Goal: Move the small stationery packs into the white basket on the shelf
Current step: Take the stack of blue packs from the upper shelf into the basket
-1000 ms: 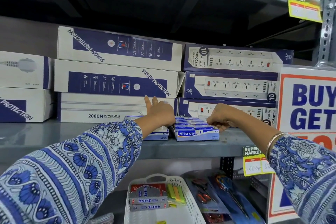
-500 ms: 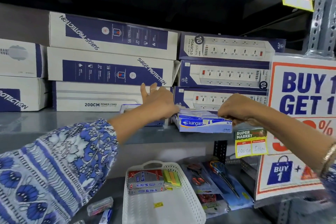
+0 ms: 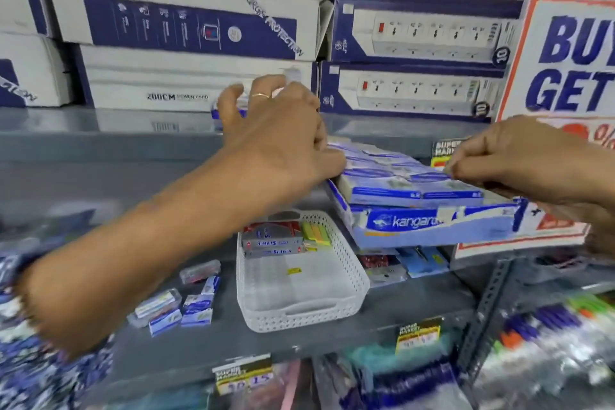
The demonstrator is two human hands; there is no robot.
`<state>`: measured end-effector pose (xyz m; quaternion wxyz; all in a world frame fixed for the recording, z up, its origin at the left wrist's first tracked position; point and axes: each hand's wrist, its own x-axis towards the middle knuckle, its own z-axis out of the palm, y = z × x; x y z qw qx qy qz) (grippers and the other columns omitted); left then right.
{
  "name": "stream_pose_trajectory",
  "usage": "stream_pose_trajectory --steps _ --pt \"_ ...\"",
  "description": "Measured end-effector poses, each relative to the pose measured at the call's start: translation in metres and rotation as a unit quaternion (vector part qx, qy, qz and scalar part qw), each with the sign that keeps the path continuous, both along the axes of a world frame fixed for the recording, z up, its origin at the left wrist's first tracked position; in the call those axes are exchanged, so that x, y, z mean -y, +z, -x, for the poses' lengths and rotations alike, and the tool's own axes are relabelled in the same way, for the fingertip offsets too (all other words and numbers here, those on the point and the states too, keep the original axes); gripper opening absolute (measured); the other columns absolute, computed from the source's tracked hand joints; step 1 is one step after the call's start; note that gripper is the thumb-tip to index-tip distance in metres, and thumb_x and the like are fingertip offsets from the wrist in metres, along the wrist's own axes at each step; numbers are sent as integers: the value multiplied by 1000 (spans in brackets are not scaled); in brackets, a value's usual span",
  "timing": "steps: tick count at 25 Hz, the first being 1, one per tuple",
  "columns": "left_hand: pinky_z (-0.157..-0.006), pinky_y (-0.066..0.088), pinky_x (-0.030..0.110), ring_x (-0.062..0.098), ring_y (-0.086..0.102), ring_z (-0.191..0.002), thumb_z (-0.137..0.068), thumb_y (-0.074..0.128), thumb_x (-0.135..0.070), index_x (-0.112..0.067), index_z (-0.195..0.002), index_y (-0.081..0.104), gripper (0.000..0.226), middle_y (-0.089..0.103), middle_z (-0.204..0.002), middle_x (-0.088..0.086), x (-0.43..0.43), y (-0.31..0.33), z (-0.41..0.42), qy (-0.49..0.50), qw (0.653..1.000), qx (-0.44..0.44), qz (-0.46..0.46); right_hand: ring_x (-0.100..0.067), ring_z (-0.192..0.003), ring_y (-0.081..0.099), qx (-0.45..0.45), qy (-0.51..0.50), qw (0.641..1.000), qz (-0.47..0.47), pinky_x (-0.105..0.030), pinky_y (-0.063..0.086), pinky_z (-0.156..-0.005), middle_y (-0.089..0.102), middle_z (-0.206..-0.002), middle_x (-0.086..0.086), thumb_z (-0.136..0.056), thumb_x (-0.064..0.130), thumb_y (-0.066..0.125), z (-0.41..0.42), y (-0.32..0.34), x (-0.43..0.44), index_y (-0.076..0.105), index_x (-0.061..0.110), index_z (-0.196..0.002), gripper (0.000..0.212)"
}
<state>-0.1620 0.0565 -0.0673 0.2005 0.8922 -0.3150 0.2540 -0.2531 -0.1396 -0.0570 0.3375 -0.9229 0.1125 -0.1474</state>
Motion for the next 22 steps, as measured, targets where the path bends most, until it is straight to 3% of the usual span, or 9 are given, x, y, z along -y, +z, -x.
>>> stream_pose_trajectory --steps 4,8,11,13,15,17,19,20,22 --pt "-94 -4 25 7 18 -124 -73 59 -40 -25 -54 54 26 41 -127 -18 -3 -41 11 5 1000 21 -23 -1 -27 37 -27 22 998 -58 -9 31 -30 50 -32 2 -79 -10 57 -1 -36 7 64 -4 -56 25" --pt "-99 -10 32 11 10 -127 -78 57 -28 -22 -53 46 28 36 -135 -14 9 -87 -10 34 998 -26 -50 -1 -26 42 -57 5 995 -81 -10 35 -31 56 -49 -13 -78 -11 58 -26 -78 13 65 -19 -69 14" --pt "-106 -8 41 18 8 -132 -84 53 -26 -22 -70 62 17 31 -143 -7 25 -122 -45 75 993 -59 -73 0 -23 39 -68 -18 995 -73 -8 33 -30 54 -44 -11 -78 -9 59 -62 -113 21 64 -19 -67 16" --pt "-108 -3 45 23 9 -135 -88 49 -26 -21 -93 69 21 31 -144 -2 36 -151 -72 112 987 -49 -101 -1 -23 38 -75 -23 996 -50 -8 33 -29 51 -40 -9 -78 -4 62 -93 -135 27 63 -8 -59 20" --pt "-109 1 47 26 10 -135 -89 47 -22 -17 -112 64 29 31 -143 3 49 -179 -97 142 983 -26 -118 0 -24 38 -77 -23 997 -6 -6 32 -31 50 -42 -7 -78 2 64 -130 -160 36 54 3 -47 33" --pt "-109 4 49 29 13 -135 -88 47 -15 -13 -124 57 37 32 -143 7 61 -203 -122 158 980 -23 -121 0 -29 43 -76 -28 997 17 -13 42 -40 53 -36 -3 -77 2 64 -165 -184 44 51 7 -40 40" --pt "-110 3 52 31 12 -136 -87 51 -14 -14 -126 55 39 29 -145 9 71 -221 -142 165 975 -39 -143 -16 -48 54 -84 -25 995 41 -26 45 -53 66 -55 -23 -78 3 64 -193 -203 48 62 -6 -51 28" --pt "-110 1 52 32 9 -137 -86 54 -15 -16 -125 56 40 26 -147 9 74 -230 -151 165 973 -47 -154 -22 -56 57 -94 -23 994 52 -26 41 -55 68 -69 -30 -80 4 64 -204 -212 50 63 -9 -56 27" --pt "-109 -4 53 32 4 -138 -84 59 -20 -22 -123 58 39 22 -148 8 81 -246 -165 164 969 -58 -175 -27 -68 63 -116 -21 990 78 -26 37 -53 65 -76 -33 -83 7 63 -220 -230 53 56 -3 -51 35"
